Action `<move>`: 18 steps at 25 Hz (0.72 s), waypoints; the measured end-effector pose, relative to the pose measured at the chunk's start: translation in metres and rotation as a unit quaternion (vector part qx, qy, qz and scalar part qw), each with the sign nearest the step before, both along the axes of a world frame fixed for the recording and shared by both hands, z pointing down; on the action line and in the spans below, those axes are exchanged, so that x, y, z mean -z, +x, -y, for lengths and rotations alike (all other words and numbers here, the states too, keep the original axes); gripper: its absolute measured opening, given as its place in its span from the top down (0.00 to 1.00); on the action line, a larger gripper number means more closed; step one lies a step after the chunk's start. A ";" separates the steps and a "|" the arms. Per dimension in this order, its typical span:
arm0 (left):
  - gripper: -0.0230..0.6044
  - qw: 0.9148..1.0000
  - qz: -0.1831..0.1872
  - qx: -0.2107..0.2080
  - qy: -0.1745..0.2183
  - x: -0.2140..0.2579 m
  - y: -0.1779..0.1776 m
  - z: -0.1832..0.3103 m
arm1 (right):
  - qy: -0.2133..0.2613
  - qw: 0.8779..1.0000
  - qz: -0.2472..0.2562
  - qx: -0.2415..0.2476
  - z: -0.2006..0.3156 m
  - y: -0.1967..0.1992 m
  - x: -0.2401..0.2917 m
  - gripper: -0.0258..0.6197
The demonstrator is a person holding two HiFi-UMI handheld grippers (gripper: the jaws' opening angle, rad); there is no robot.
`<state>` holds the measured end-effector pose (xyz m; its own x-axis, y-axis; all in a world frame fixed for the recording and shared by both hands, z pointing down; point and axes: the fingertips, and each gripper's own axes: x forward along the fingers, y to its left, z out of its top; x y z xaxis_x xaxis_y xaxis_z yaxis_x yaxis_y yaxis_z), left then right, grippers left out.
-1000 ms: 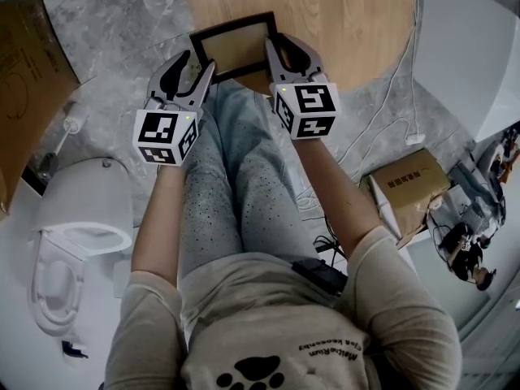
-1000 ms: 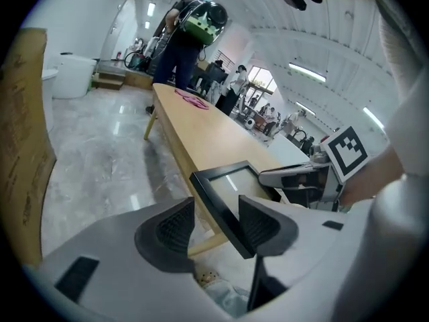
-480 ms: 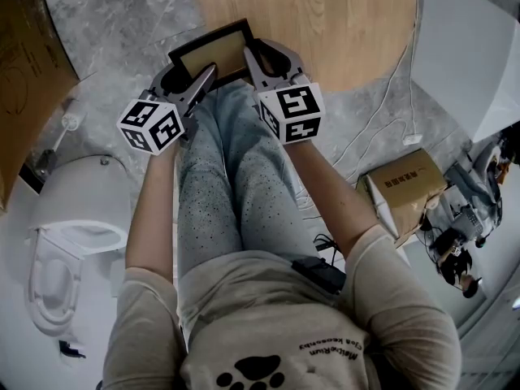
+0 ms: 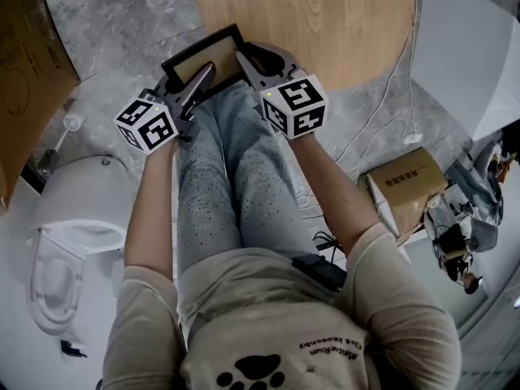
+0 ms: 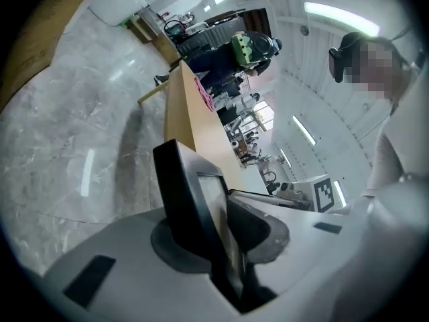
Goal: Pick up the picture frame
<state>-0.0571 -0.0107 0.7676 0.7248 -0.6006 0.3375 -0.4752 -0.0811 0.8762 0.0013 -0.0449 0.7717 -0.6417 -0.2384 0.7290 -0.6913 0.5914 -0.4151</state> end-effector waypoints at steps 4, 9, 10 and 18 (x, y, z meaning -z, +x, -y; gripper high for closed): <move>0.87 1.000 0.005 -0.006 -0.008 0.005 0.001 0.000 | -0.011 1.000 -0.002 0.004 -0.001 0.000 -0.002 0.84; 0.88 0.999 0.012 0.000 -0.042 0.006 0.003 0.000 | -0.018 1.000 -0.009 0.005 -0.002 0.001 -0.003 0.84; 0.88 0.999 0.015 0.003 -0.050 0.007 0.004 -0.001 | -0.019 1.000 -0.011 0.007 -0.003 0.001 -0.003 0.84; 0.91 0.994 0.037 0.010 -0.101 0.013 0.011 0.000 | -0.033 0.998 -0.048 0.016 -0.002 0.009 0.000 0.84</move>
<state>-0.0460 -0.0110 0.7544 0.6812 -0.5293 0.5057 -0.5394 0.1042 0.8356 0.0100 -0.0427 0.7715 -0.5753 -0.1673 0.8007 -0.7104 0.5875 -0.3877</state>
